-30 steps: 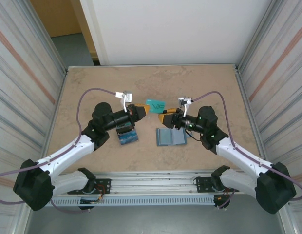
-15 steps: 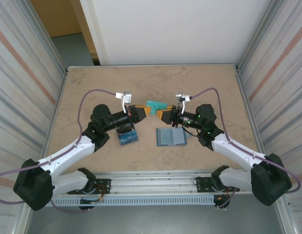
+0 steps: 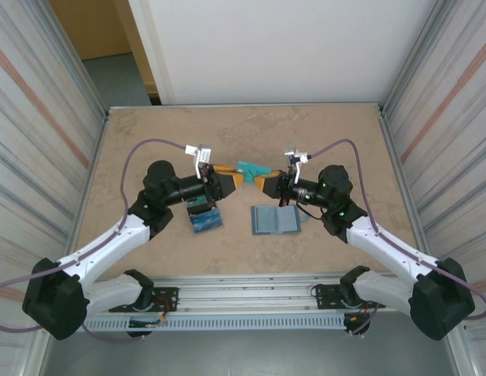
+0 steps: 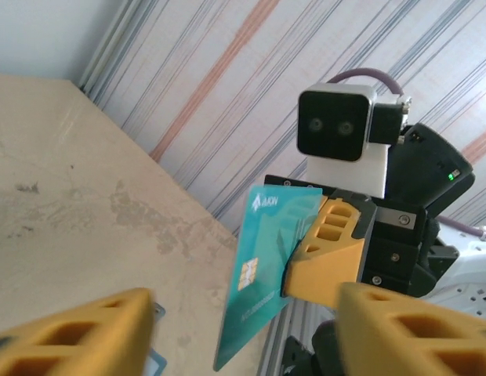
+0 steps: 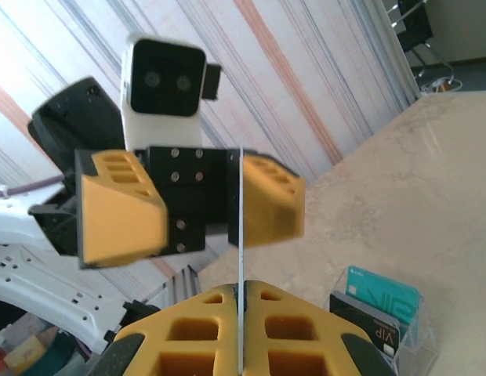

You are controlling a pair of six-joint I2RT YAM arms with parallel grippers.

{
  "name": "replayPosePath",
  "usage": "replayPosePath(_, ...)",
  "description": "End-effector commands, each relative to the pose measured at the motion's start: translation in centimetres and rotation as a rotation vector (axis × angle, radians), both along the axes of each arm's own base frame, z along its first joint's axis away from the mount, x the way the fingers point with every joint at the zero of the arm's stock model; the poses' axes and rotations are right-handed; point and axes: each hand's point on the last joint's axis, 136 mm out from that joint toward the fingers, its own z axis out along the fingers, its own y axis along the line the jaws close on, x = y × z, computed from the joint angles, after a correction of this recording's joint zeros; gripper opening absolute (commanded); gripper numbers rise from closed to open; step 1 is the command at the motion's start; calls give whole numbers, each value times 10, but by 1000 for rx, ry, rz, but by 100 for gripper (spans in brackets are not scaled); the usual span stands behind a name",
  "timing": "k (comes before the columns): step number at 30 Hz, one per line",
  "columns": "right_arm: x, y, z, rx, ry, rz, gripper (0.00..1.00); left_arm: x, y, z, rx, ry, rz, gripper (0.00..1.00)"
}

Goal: Take the credit cards out of the card holder

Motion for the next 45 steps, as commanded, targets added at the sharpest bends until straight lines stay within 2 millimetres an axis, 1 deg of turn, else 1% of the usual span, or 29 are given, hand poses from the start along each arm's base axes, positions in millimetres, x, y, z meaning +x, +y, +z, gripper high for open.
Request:
replayPosePath(1,-3,-7,2,-85,-46,-24,0,-17,9,32,77,-140,-32,82)
replayPosePath(3,-4,-8,-8,-136,-28,-21,0,-19,13,37,139,-189,-24,90)
replayPosePath(4,-8,-11,-3,-143,-45,-21,0,-21,14,37,173,-206,-26,94)
replayPosePath(6,-12,-13,-6,-174,-45,-14,0,-24,16,43,218,-249,-37,98)
replayPosePath(10,-21,-13,-7,-220,-52,32,0,-28,17,47,303,-301,-77,98)
replayPosePath(15,-31,-9,-9,-252,-67,95,0,-38,7,43,354,-269,-223,88)
replayPosePath(19,-37,-5,-12,-271,-67,145,0,-43,-2,34,404,-226,-316,76)
replayPosePath(22,-44,-2,-8,-262,-77,190,0,-50,-10,27,452,-239,-366,73)
replayPosePath(24,-45,2,-13,-267,-62,223,0,-53,-15,23,466,-243,-395,71)
replayPosePath(27,-48,4,-13,-265,-66,252,0,-52,-20,19,475,-237,-419,63)
replayPosePath(31,-51,6,-13,-264,-66,275,0,-51,-24,15,479,-224,-448,51)
replayPosePath(41,-52,9,-13,-266,-63,303,0,-52,-31,1,498,-191,-508,37)
replayPosePath(43,-52,9,-14,-267,-60,306,0,-52,-32,-1,504,-189,-516,32)
replayPosePath(45,-52,9,-15,-268,-58,307,0,-50,-33,-4,510,-186,-517,19)
